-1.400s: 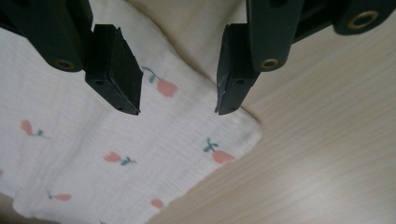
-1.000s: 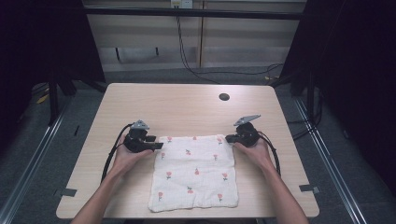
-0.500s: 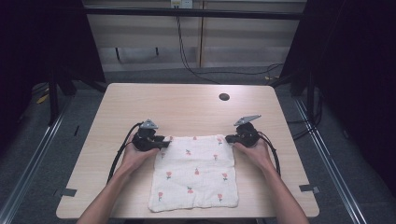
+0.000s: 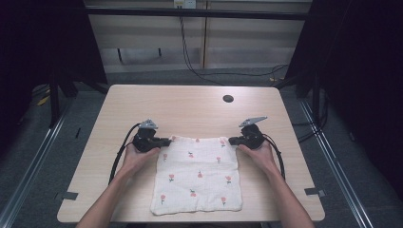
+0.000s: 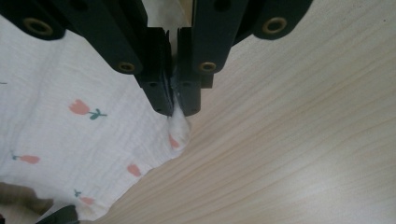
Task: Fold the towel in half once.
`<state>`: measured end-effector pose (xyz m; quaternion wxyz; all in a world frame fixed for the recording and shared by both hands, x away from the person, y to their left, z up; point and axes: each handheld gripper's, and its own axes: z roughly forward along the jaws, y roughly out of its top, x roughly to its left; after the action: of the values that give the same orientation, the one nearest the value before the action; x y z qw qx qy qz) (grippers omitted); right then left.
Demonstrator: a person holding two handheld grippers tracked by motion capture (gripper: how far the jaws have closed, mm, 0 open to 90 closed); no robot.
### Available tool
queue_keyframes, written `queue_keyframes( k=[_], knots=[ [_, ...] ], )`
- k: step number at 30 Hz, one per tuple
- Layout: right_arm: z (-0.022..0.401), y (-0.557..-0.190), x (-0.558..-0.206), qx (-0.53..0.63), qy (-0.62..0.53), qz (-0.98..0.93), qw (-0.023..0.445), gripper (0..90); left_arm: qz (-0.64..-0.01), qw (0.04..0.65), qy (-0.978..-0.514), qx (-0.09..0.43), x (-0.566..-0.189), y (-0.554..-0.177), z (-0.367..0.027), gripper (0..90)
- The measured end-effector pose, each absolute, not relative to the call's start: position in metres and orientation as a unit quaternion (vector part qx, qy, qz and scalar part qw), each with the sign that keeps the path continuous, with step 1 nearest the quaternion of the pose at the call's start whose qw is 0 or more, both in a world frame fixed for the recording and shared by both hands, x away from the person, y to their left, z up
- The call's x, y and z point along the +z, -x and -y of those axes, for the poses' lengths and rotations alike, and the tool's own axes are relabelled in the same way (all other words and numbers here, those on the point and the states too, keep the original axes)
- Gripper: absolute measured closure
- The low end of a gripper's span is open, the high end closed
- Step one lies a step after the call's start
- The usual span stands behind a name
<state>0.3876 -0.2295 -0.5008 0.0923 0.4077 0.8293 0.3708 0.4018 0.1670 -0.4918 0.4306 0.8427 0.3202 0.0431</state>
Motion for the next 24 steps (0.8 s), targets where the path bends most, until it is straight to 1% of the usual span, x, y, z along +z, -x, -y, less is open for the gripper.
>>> queue_keyframes(
  k=[5,8,13,20,24],
  knots=[
    [0.23,-0.387,-0.492,0.398,-0.407,-0.817,0.091,87.6,-0.308,0.446,-0.839,0.049,-0.483,-0.399,-0.171,85.8],
    [0.23,-0.388,-0.486,0.431,-0.402,-0.804,0.082,87.6,-0.311,0.456,-0.833,0.039,-0.482,-0.4,-0.176,85.6],
    [0.226,-0.385,-0.474,0.439,-0.39,-0.804,0.092,87.7,-0.314,0.46,-0.829,0.04,-0.48,-0.401,-0.181,86.0],
    [0.235,-0.383,-0.467,0.46,-0.396,-0.788,0.101,87.9,-0.313,0.48,-0.817,0.065,-0.467,-0.4,-0.187,86.4],
    [0.235,-0.379,-0.46,0.476,-0.393,-0.779,0.105,87.9,-0.313,0.486,-0.813,0.066,-0.462,-0.4,-0.189,86.7]
  ],
)
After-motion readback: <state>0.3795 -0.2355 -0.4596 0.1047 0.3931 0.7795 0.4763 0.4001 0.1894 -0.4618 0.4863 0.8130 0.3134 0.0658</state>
